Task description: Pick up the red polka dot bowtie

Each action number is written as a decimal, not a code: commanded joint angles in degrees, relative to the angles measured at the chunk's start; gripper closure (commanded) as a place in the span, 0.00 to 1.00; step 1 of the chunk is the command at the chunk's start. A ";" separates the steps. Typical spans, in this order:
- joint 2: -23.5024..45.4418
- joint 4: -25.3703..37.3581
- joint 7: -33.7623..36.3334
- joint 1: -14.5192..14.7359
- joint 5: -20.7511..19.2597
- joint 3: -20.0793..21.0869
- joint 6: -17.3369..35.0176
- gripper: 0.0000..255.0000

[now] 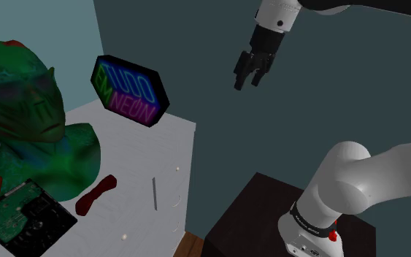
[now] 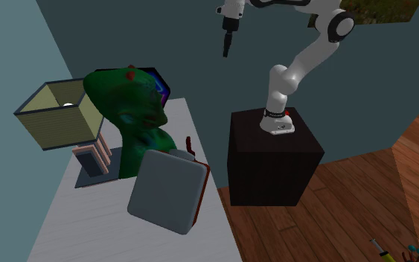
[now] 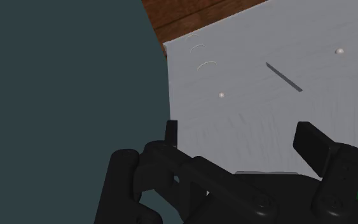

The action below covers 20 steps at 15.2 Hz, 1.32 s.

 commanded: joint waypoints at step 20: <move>12.59 1.01 52.57 -6.46 12.33 33.89 12.43 0.00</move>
